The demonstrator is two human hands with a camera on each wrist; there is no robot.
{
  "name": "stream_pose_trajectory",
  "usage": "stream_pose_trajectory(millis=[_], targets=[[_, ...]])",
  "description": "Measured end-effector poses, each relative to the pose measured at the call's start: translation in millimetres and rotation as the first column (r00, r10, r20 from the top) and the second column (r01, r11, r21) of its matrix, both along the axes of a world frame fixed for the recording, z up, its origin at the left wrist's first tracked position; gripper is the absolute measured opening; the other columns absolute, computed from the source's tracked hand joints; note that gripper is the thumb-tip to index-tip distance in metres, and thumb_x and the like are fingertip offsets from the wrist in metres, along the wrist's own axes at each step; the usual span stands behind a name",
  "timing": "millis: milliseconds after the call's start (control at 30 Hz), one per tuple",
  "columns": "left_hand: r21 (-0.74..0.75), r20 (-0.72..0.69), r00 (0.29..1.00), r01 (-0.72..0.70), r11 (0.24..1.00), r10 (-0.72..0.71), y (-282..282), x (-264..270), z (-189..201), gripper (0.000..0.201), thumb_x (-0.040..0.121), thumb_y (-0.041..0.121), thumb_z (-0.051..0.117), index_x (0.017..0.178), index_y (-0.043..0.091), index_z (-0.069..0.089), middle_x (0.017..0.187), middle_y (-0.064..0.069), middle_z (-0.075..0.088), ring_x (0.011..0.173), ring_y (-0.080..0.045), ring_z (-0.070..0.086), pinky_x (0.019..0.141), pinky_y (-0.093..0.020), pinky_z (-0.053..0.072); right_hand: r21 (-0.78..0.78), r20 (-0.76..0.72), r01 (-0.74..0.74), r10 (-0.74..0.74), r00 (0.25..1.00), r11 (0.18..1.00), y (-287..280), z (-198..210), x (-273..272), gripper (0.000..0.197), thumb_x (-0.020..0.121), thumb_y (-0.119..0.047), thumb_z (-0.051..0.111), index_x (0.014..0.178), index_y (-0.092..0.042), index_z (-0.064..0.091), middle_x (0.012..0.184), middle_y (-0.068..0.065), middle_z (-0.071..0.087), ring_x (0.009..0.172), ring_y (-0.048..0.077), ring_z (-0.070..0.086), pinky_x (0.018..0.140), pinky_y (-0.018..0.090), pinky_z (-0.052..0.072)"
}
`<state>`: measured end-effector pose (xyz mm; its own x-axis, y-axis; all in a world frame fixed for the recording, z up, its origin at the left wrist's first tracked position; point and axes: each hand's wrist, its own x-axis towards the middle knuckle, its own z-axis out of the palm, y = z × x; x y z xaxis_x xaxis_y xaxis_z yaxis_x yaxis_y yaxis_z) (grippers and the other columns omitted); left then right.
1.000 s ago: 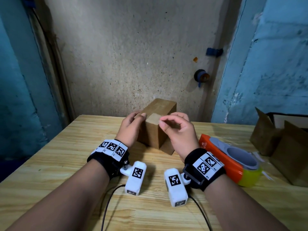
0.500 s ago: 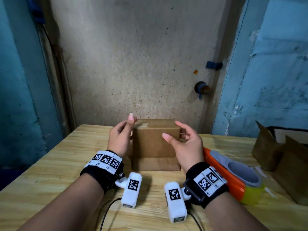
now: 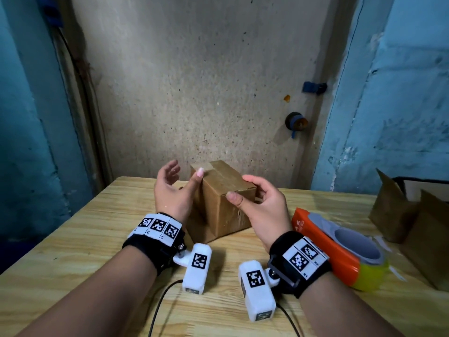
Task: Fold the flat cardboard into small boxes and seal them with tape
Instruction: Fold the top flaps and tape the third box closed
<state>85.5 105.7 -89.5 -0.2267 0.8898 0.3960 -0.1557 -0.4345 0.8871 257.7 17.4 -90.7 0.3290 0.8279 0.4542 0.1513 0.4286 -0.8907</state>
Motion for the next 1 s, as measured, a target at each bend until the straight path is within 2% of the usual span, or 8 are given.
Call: stream_pose_trajectory(millis=[67,133,267,367,567,667,767,1000], targets=[[0.032,0.051,0.995,0.079,0.996,-0.080,-6.3,-1.8,5.5,0.048,0.069,0.033,0.089,0.111,0.016,0.072,0.113,-0.004,0.075,0.109,-0.016,0.068,0.100,-0.035,0.053,0.043,-0.006,0.068,-0.067,0.998,0.997,-0.9,1.7,-1.1,0.063,0.052,-0.057,0.096,0.107,-0.034,0.076,0.113,-0.002,0.076,0.110,0.015,0.071,0.100,0.047,0.058],[0.007,0.094,0.950,0.299,0.954,-0.298,-16.6,2.0,8.9,0.038,0.072,0.033,0.084,0.105,0.015,0.075,0.106,-0.004,0.078,0.107,-0.020,0.070,0.100,-0.038,0.053,0.092,0.010,0.099,-0.101,0.995,0.991,-0.9,1.5,-1.9,0.052,0.054,-0.063,0.093,0.097,-0.037,0.079,0.109,0.000,0.072,0.107,0.019,0.071,0.099,0.049,0.057],[-0.046,-0.096,0.834,0.542,0.839,-0.544,-18.4,10.1,0.5,0.069,0.079,0.036,0.084,0.140,0.017,0.058,0.129,0.003,0.070,0.122,-0.007,0.062,0.100,-0.023,0.050,0.108,-0.022,0.040,-0.038,0.999,0.993,-0.1,-0.1,-4.1,0.027,0.077,-0.051,0.081,0.097,-0.033,0.082,0.106,-0.002,0.073,0.108,0.019,0.070,0.105,0.049,0.053],[-0.077,-0.014,0.844,0.534,0.842,-0.537,-15.4,7.2,0.1,0.058,0.086,0.045,0.073,0.141,0.032,0.059,0.141,0.006,0.062,0.131,-0.010,0.056,0.104,-0.038,0.046,0.107,-0.049,0.020,-0.015,0.999,0.994,1.6,-0.6,-3.5,0.013,0.091,-0.033,0.078,0.101,-0.026,0.082,0.109,0.001,0.073,0.110,0.016,0.071,0.105,0.042,0.054],[-0.124,0.011,0.863,0.502,0.856,-0.504,-13.2,9.2,-0.3,0.023,0.096,0.030,0.066,0.115,0.023,0.076,0.107,0.012,0.075,0.090,-0.006,0.063,0.065,-0.023,0.051,0.061,-0.020,0.038,-0.037,0.999,0.997,3.9,-1.5,-0.2,0.014,0.099,-0.024,0.070,0.107,-0.020,0.081,0.112,0.000,0.073,0.110,0.008,0.069,0.102,0.026,0.051],[-0.114,0.031,0.883,0.468,0.876,-0.468,-8.3,7.1,-5.5,0.031,0.082,0.038,0.076,0.109,0.022,0.079,0.102,0.000,0.072,0.090,-0.019,0.054,0.075,-0.034,0.046,0.010,-0.017,0.043,-0.043,0.999,0.999,3.0,-1.0,-0.8,0.014,0.101,-0.028,0.068,0.109,-0.026,0.080,0.112,-0.006,0.076,0.110,0.005,0.069,0.102,0.028,0.052],[-0.120,0.049,0.885,0.465,0.877,-0.462,-10.4,6.8,-4.9,0.031,0.084,0.037,0.076,0.110,0.020,0.079,0.095,-0.007,0.066,0.088,-0.023,0.050,0.069,-0.031,0.043,-0.058,0.007,0.053,-0.052,0.999,0.997,0.6,2.5,-3.8,0.014,0.101,-0.034,0.067,0.110,-0.031,0.078,0.109,-0.014,0.078,0.107,-0.001,0.069,0.099,0.027,0.053],[-0.201,0.016,0.907,0.414,0.888,-0.420,-19.7,10.8,2.6,0.022,0.085,0.039,0.077,0.104,0.027,0.079,0.077,0.001,0.060,0.070,-0.020,0.049,0.060,-0.027,0.040,-0.216,0.138,0.114,-0.085,0.987,0.970,-7.8,23.5,-6.2,0.015,0.103,-0.038,0.063,0.108,-0.030,0.075,0.102,-0.015,0.074,0.096,0.003,0.066,0.089,0.035,0.057]])
